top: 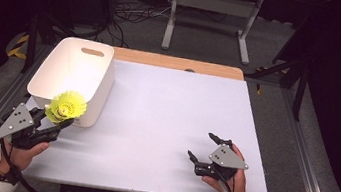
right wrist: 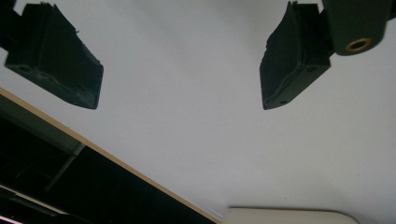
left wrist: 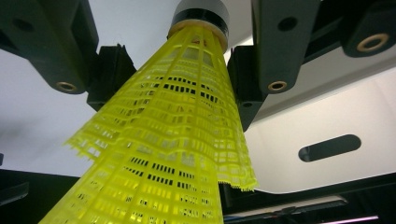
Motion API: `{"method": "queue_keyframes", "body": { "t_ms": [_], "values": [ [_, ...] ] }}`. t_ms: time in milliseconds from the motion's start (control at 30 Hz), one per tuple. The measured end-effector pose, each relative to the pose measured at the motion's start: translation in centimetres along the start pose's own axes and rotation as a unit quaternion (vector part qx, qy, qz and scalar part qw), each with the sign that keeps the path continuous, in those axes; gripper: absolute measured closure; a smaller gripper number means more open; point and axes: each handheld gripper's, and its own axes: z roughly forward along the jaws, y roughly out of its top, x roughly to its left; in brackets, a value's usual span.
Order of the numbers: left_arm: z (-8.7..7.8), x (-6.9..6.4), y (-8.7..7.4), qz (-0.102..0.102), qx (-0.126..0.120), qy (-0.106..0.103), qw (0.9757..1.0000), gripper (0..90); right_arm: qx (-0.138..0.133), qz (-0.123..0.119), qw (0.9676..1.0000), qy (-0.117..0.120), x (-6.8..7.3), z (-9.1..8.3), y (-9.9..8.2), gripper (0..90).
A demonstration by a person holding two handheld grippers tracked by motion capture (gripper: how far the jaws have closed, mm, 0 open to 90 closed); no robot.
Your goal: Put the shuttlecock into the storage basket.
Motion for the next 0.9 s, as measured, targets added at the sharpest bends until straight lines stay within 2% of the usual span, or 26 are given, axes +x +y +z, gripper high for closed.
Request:
{"method": "queue_keyframes", "body": {
  "t_ms": [133,200,300,467,567,733,900],
  "values": [
    [-0.5,0.3,0.0,-0.003,0.000,0.003,1.0000,50.7,0.002,0.003,1.0000,0.001,0.0,0.1,0.0,14.1],
    [-0.7,0.4,0.0,-0.013,-0.003,0.002,0.9999,50.7,0.004,0.001,1.0000,0.001,0.0,0.1,0.0,14.0],
    [-0.9,0.5,0.2,-0.016,-0.011,0.002,0.9998,50.8,0.004,0.002,1.0000,0.002,0.0,0.2,0.0,14.0],
    [-1.3,0.7,1.1,-0.026,-0.018,0.008,0.9995,50.8,0.005,0.004,1.0000,0.004,0.1,0.2,-0.1,14.0],
    [-1.4,0.9,1.8,-0.024,-0.019,0.010,0.9995,50.9,0.008,0.005,0.9999,0.006,0.1,0.3,-0.1,14.0],
    [-1.0,1.5,2.8,-0.021,-0.011,0.011,0.9997,51.0,0.011,0.009,0.9999,0.007,-0.1,0.4,-0.2,14.0],
    [-0.1,2.4,3.8,-0.033,-0.006,0.015,0.9993,51.1,0.010,0.007,0.9999,0.005,-0.1,0.3,-0.1,14.0]
  ]
}}
